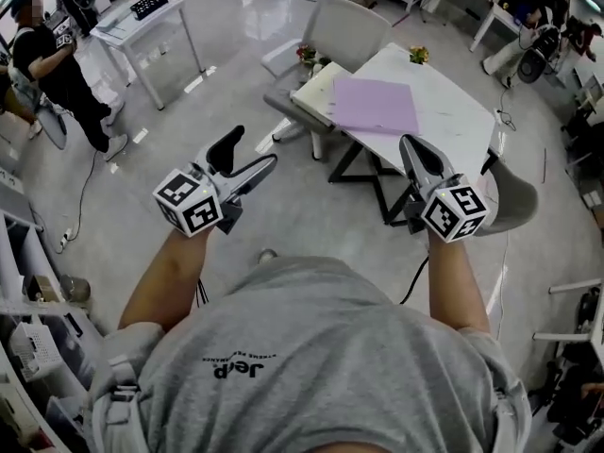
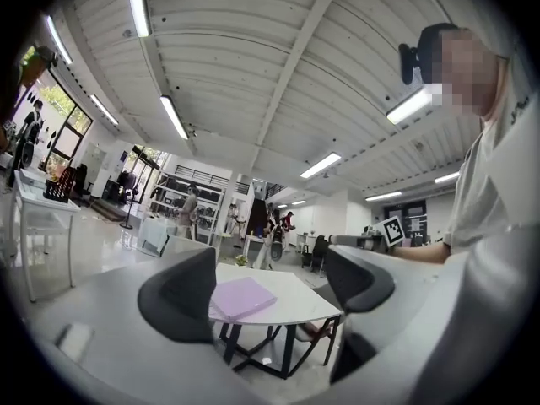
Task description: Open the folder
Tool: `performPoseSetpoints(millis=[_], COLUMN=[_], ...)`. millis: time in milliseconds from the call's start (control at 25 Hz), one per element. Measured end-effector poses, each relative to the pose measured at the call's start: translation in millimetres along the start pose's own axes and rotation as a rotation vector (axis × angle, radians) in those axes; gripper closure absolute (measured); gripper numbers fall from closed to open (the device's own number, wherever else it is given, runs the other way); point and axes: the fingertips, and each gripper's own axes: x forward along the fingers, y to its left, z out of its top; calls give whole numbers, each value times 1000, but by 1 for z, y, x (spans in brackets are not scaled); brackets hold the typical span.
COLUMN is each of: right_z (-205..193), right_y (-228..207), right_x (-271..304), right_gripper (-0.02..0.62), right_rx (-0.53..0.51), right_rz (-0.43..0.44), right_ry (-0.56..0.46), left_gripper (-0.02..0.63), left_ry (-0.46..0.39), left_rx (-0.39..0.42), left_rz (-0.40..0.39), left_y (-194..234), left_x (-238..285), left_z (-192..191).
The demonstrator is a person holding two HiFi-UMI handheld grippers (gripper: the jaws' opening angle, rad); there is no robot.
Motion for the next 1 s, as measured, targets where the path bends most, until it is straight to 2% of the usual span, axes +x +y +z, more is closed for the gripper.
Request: performPoseSetpoints(millis=[200, 360, 560, 720, 1000], right_z=[20, 23, 18, 15, 7], right_y=[10, 9, -13, -39, -122], right_x=[107, 166, 209, 243, 306], right_gripper=[592, 592, 592, 592, 592], right_rx=[-14, -30, -14, -3, 32], right_rz=[-44, -57, -76, -57, 26], right_ry=[-14, -1, 17, 19, -2], left_gripper=[167, 167, 167, 167, 167], left_ry=[14, 14, 26, 34, 56], left_rx=[5, 6, -7, -15, 11], left_rz=[-64, -83, -99, -77, -6], left_y=[107, 165, 204, 232, 267], left_x=[12, 21, 39, 60, 129], left_z=[35, 45, 41, 41, 37])
